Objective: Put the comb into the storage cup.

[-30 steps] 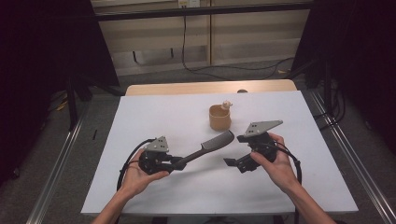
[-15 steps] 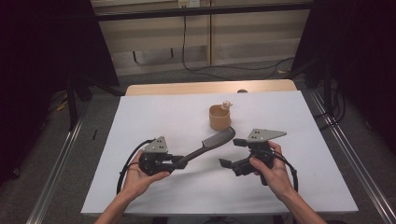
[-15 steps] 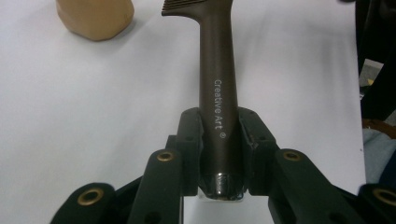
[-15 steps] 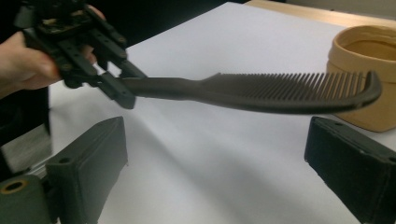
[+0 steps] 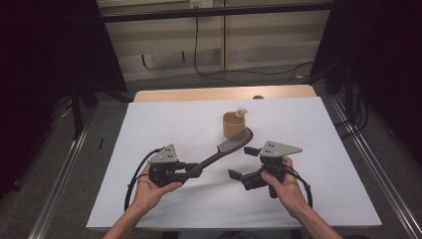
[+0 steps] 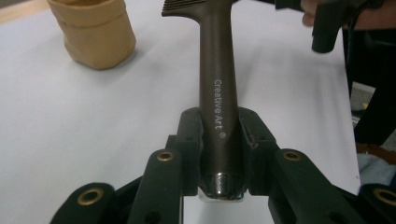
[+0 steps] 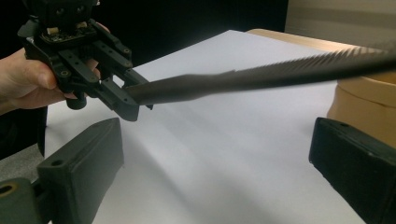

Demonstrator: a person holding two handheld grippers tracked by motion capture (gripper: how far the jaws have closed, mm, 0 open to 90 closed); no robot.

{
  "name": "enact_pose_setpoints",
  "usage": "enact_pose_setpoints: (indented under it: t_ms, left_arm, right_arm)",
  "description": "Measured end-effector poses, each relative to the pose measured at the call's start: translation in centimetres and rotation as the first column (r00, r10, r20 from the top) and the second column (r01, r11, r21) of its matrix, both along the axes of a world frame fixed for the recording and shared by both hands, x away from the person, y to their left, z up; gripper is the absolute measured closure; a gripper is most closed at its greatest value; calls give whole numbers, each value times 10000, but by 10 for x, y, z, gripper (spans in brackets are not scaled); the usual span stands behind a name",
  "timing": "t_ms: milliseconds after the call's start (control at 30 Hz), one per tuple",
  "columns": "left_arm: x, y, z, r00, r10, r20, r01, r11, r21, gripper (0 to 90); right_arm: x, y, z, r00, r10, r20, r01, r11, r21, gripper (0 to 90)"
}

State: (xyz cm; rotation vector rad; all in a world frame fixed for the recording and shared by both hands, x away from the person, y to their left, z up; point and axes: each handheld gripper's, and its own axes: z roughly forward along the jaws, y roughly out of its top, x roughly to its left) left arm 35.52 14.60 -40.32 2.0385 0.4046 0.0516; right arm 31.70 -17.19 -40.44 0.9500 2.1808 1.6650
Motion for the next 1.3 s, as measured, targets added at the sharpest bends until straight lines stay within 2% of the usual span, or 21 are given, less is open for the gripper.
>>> enact_pose_setpoints:
  t_ms: [67, 133, 200, 367, 433, 633, 767, 900, 967, 1067, 1200, 1267, 1300]
  left_arm:
    - [0, -1, 1, 10000, -31, -49, 30, 9998, -208, 726]
    - [0, -2, 2, 9999, 25, 164, -20, 9995, -317, 727]
    - [-1, -2, 3, 9998, 58, 211, -48, 9990, -449, 727]
    - [0, -3, 6, 9996, 156, 242, -138, 9971, -755, 727]
    - [0, -4, 7, 9997, 147, 174, -133, 9967, -796, 727]
    - [-1, -7, 11, 9989, 275, 382, -242, 9961, -846, 727]
    - [1, -10, 15, 9981, 346, 508, -292, 9942, -1036, 727]
    - [2, -13, 17, 9969, 422, 666, -346, 9932, -1113, 727]
    - [2, -14, 17, 9969, 416, 661, -335, 9924, -1186, 727]
    - [1, -15, 16, 9970, 389, 665, -310, 9927, -1161, 727]
    - [0, -15, 17, 9965, 361, 750, -267, 9921, -1227, 727]
    - [0, -15, 17, 9963, 366, 779, -271, 9924, -1200, 727]
    - [0, -14, 17, 9965, 339, 762, -245, 9924, -1209, 727]
  right_arm:
    - [-1, 2, 0, 10000, 8, 11, -9, 9999, 157, 26]
    - [-1, 3, 1, 9998, 171, 139, -178, 9985, 523, 26]
    - [-2, 4, 4, 9988, 415, 262, -437, 9952, 873, 5]
    - [-3, 6, 12, 9981, 453, 428, -514, 9867, 1539, 11]
    - [-3, 9, 13, 9981, 475, 385, -535, 9831, 1749, 16]
    - [0, 16, 12, 9994, 328, 91, -340, 9745, 2219, 31]
    - [3, 18, 14, 9998, 181, 3, -177, 9701, 2419, 57]
    - [6, 20, 16, 9999, -56, -164, 99, 9599, 2801, 113]
    - [8, 22, 16, 9988, -320, -361, 413, 9535, 2985, 198]
    - [10, 25, 14, 9981, -425, -440, 540, 9502, 3069, 218]
    - [12, 25, 13, 9971, -467, -608, 643, 9411, 3319, 301]
    - [13, 25, 13, 9971, -456, -614, 638, 9383, 3398, 386]
    - [13, 25, 13, 9968, -492, -633, 681, 9361, 3451, 389]
